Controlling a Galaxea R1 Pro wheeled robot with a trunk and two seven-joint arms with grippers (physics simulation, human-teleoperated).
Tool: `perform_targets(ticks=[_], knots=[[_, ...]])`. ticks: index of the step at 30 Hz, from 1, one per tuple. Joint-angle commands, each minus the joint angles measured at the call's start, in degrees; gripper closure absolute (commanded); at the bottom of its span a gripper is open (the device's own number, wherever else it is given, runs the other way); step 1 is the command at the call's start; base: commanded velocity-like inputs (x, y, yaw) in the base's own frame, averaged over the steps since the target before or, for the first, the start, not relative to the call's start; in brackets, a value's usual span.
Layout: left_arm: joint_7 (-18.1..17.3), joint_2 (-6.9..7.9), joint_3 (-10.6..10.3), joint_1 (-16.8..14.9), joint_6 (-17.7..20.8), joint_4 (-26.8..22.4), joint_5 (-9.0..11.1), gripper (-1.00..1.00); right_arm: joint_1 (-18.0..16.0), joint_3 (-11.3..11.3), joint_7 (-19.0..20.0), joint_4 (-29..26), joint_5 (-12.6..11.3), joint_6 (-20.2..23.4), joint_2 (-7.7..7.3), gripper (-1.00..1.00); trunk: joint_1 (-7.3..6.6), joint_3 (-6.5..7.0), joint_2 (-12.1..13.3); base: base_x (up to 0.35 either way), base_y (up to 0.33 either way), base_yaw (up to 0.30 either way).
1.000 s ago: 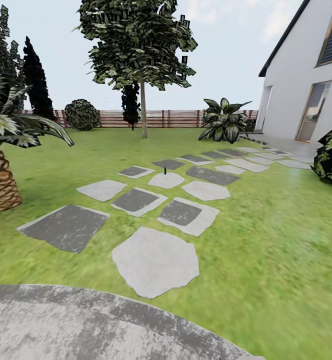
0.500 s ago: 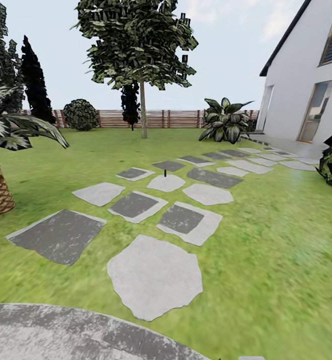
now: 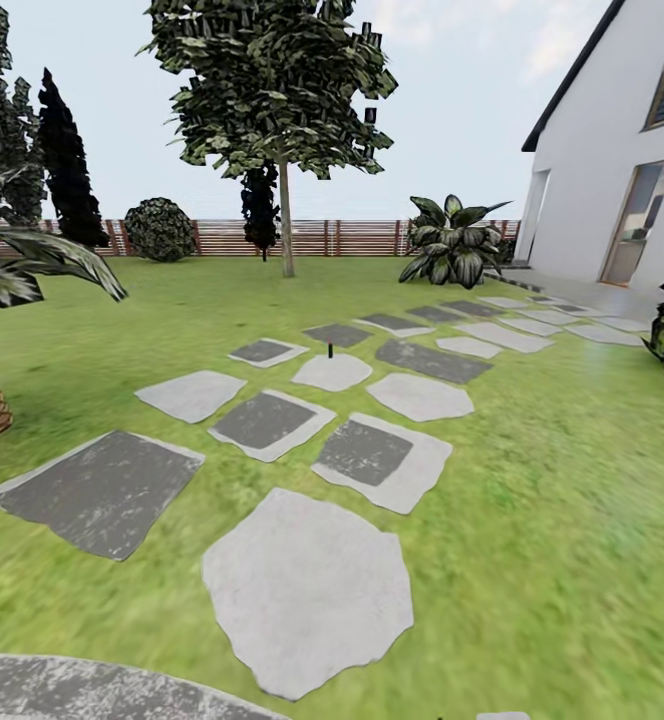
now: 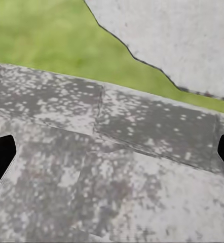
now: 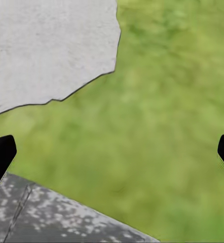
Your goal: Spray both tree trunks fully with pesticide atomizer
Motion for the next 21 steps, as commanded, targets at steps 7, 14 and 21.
perform_targets(ticks=[7,14,21], knots=[[-0.02,-0.02,0.21,-0.03,-0.19,0.05,-0.03,-1.0,-0.03,-0.01,-0.01,0.04,0.03,-0.17,0.0,-1.0,0.02,-0.06,-0.02,0.338,0.0,0.0],[-0.02,-0.02,0.21,-0.03,-0.19,0.05,-0.04,-1.0,-0.03,-0.01,-0.03,0.04,0.03,-0.18,0.0,-1.0,0.02,-0.06,-0.02,0.339,0.0,0.0],[-0.02,-0.02,0.21,-0.03,-0.19,0.05,-0.02,-1.0,-0.03,-0.01,-0.03,0.04,0.03,-0.17,0.0,-1.0,0.02,-0.06,-0.02,0.336,0.062,0.0]])
